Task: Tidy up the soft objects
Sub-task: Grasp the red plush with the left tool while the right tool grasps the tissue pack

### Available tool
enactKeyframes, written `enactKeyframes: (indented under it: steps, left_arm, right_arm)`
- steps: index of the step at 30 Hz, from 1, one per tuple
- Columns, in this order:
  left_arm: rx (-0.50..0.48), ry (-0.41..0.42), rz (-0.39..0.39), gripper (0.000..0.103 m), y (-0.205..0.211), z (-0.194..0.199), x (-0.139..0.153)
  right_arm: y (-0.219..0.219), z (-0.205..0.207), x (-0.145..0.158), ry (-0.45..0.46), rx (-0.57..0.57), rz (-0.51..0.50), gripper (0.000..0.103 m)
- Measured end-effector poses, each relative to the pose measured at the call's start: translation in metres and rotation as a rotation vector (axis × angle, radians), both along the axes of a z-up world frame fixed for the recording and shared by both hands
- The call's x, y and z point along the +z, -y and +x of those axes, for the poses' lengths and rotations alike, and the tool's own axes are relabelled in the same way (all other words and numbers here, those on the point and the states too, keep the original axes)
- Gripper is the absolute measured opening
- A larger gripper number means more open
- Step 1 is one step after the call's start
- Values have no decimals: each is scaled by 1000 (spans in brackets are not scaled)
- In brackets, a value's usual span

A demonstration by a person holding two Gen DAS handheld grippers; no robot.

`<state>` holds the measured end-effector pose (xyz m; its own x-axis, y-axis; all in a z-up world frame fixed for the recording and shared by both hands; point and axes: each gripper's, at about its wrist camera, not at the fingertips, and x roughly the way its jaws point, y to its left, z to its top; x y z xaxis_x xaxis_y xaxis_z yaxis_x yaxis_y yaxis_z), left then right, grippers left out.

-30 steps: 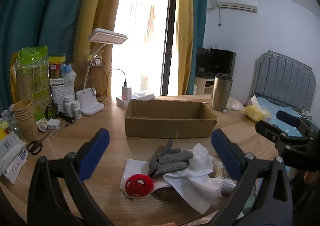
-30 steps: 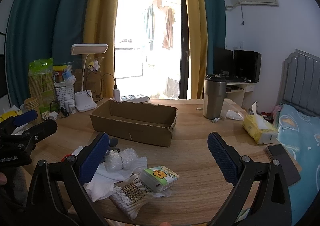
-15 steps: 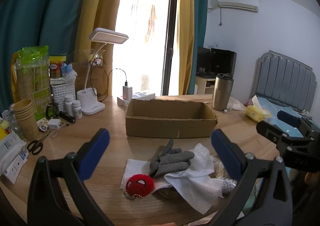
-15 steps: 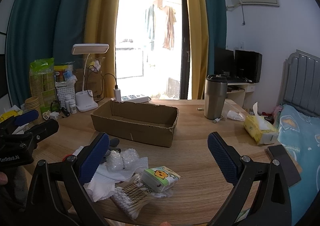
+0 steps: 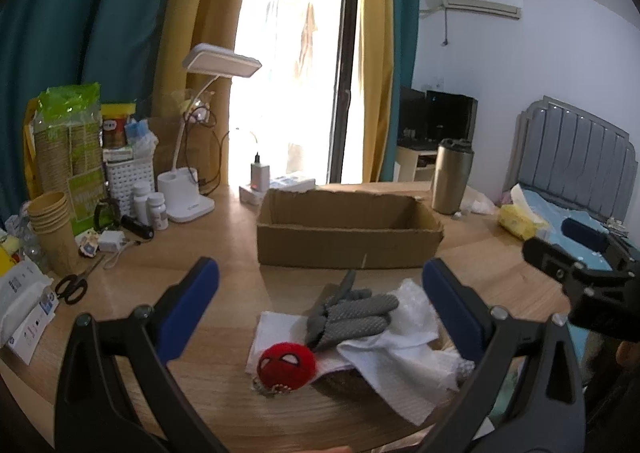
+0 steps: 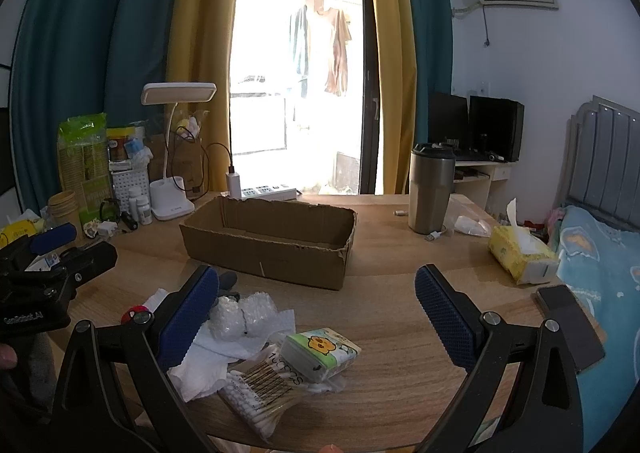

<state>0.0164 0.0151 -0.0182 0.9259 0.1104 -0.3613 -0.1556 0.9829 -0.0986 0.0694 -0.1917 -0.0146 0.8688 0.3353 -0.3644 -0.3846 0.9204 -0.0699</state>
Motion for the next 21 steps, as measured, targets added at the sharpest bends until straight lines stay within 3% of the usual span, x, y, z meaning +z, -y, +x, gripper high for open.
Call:
enactKeyframes:
  steps: [17, 21]
  left_arm:
    - [37, -212, -18, 101, -25, 24, -66]
    - [10, -259, -39, 89, -25, 30, -77]
  right_arm:
    - [5, 42, -53, -177, -36, 13, 100]
    - [7, 51, -63, -219, -36, 27, 100]
